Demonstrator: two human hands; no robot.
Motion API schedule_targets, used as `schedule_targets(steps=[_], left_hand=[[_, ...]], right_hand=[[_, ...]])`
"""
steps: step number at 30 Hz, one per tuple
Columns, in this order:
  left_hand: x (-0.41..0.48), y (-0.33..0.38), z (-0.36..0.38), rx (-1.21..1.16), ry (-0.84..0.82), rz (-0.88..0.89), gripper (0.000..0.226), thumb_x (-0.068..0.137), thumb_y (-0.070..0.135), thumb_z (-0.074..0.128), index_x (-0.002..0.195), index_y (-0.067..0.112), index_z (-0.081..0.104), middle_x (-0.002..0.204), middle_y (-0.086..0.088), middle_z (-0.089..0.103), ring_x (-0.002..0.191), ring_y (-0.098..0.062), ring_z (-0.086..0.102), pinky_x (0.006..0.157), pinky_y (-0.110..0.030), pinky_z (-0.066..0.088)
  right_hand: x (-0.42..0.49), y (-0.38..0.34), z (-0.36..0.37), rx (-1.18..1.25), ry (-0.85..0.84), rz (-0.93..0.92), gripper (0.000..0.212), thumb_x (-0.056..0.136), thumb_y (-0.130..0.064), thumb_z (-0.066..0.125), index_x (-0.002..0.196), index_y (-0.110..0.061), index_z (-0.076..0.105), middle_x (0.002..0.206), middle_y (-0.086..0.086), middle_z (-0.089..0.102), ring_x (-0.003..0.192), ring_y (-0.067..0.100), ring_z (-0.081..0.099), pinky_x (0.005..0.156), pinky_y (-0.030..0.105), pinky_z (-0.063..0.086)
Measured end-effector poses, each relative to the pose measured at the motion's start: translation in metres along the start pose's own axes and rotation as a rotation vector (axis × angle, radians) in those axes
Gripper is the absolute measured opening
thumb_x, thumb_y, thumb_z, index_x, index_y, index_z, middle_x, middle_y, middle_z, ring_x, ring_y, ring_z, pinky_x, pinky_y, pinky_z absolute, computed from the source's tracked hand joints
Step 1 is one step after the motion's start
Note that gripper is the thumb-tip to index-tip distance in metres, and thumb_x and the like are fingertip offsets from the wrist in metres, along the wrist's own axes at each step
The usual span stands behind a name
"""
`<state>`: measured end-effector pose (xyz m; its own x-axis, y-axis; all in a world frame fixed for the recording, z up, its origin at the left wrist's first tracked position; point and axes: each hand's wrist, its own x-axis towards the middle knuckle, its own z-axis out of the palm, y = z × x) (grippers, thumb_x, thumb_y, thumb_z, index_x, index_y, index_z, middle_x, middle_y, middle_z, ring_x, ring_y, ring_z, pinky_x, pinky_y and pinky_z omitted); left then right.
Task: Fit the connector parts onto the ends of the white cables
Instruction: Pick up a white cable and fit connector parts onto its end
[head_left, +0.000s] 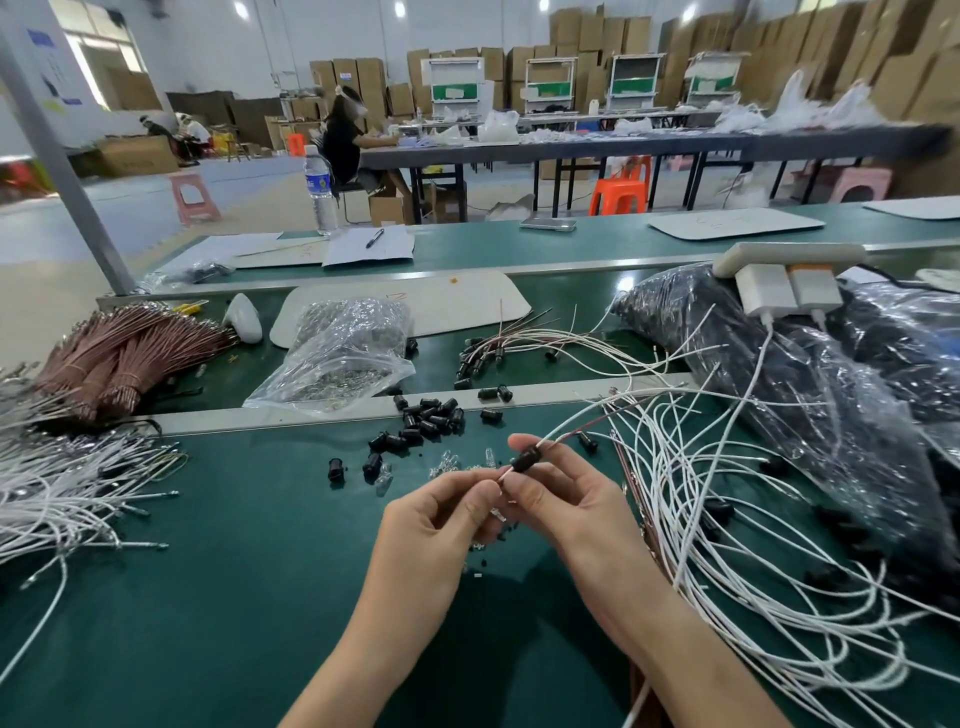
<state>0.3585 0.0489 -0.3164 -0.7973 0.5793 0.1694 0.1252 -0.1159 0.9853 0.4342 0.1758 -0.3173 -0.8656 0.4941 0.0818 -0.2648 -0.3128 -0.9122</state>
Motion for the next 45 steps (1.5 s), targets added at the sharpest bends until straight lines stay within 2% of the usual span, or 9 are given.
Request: schedule_targets(steps=[5,12,18,26,31,34,38,42,45], left_hand=[[0.0016,-0.0024,0.0043,-0.106,0.025,-0.074,0.013,0.09,0.009,0.068,0.099,0.01,0.076,0.086,-0.011,0.077,0.074,-0.015,0.072,0.07,-0.021,0.057],[0.0026,-0.0038,0.0048,-0.207,0.047,-0.129,0.028,0.081,0.025,0.07,0.096,0.001,0.072,0.089,-0.015,0.077,0.08,-0.027,0.075,0.07,-0.025,0.059],[0.0027,-0.0055,0.0027,-0.204,0.031,-0.161,0.03,0.082,0.029,0.069,0.095,0.002,0.073,0.089,-0.015,0.077,0.076,-0.021,0.073,0.071,-0.025,0.059],[0.0041,-0.0045,0.0013,-0.172,-0.033,-0.199,0.03,0.084,0.033,0.067,0.093,0.004,0.074,0.086,-0.011,0.076,0.071,-0.015,0.068,0.068,-0.023,0.057],[0.0018,-0.0048,0.003,-0.056,-0.043,-0.141,0.023,0.095,0.025,0.062,0.09,0.007,0.073,0.081,-0.006,0.076,0.067,-0.013,0.067,0.062,-0.019,0.053],[0.0009,-0.0045,0.0029,0.047,-0.017,-0.067,0.019,0.097,0.025,0.061,0.089,0.013,0.073,0.08,-0.002,0.076,0.069,-0.014,0.069,0.067,-0.023,0.056],[-0.0021,-0.0039,0.0027,0.162,0.016,0.009,0.016,0.097,0.028,0.062,0.086,0.021,0.071,0.073,-0.001,0.074,0.067,-0.012,0.068,0.066,-0.023,0.056],[-0.0039,-0.0012,0.0043,0.194,0.055,0.079,0.013,0.097,0.02,0.064,0.088,0.023,0.072,0.073,0.005,0.073,0.065,-0.003,0.067,0.063,-0.013,0.052],[-0.0049,0.0017,0.0034,0.204,0.031,0.103,0.013,0.097,0.022,0.063,0.09,0.027,0.073,0.078,0.01,0.074,0.068,-0.004,0.069,0.065,-0.013,0.052]], right_hand=[[0.0008,-0.0007,-0.001,0.052,0.018,0.021,0.034,0.078,-0.014,0.075,0.111,-0.023,0.075,0.085,0.008,0.069,0.086,0.02,0.072,0.079,0.028,0.059],[-0.0007,-0.0032,-0.0006,0.024,0.029,0.021,0.035,0.085,-0.008,0.072,0.116,-0.025,0.073,0.09,0.015,0.071,0.087,0.024,0.073,0.075,0.029,0.06],[-0.0001,-0.0027,-0.0018,0.034,0.034,0.022,0.045,0.075,-0.013,0.076,0.119,-0.021,0.07,0.093,0.016,0.073,0.088,0.026,0.073,0.08,0.032,0.06],[-0.0004,-0.0021,-0.0031,-0.029,0.028,0.019,0.04,0.085,-0.004,0.073,0.113,-0.032,0.074,0.086,0.008,0.071,0.085,0.022,0.072,0.082,0.026,0.057],[-0.0004,-0.0014,-0.0034,-0.059,0.033,0.019,0.041,0.08,-0.013,0.077,0.115,-0.033,0.073,0.086,0.007,0.072,0.083,0.02,0.071,0.088,0.029,0.057],[0.0002,-0.0008,-0.0039,-0.041,0.029,0.019,0.043,0.074,-0.022,0.081,0.114,-0.034,0.073,0.09,0.008,0.073,0.085,0.022,0.071,0.09,0.031,0.058],[-0.0009,0.0018,-0.0019,-0.055,-0.036,0.073,0.044,0.071,-0.042,0.087,0.109,-0.023,0.077,0.099,0.008,0.077,0.092,0.02,0.072,0.086,0.031,0.057],[-0.0005,0.0043,-0.0024,-0.13,-0.024,0.071,0.036,0.075,-0.041,0.081,0.101,-0.018,0.079,0.099,0.012,0.077,0.092,0.023,0.073,0.086,0.038,0.06],[0.0,0.0033,-0.0031,-0.128,0.007,0.055,0.033,0.073,-0.041,0.08,0.097,-0.019,0.081,0.094,0.009,0.078,0.086,0.017,0.073,0.079,0.028,0.059]])
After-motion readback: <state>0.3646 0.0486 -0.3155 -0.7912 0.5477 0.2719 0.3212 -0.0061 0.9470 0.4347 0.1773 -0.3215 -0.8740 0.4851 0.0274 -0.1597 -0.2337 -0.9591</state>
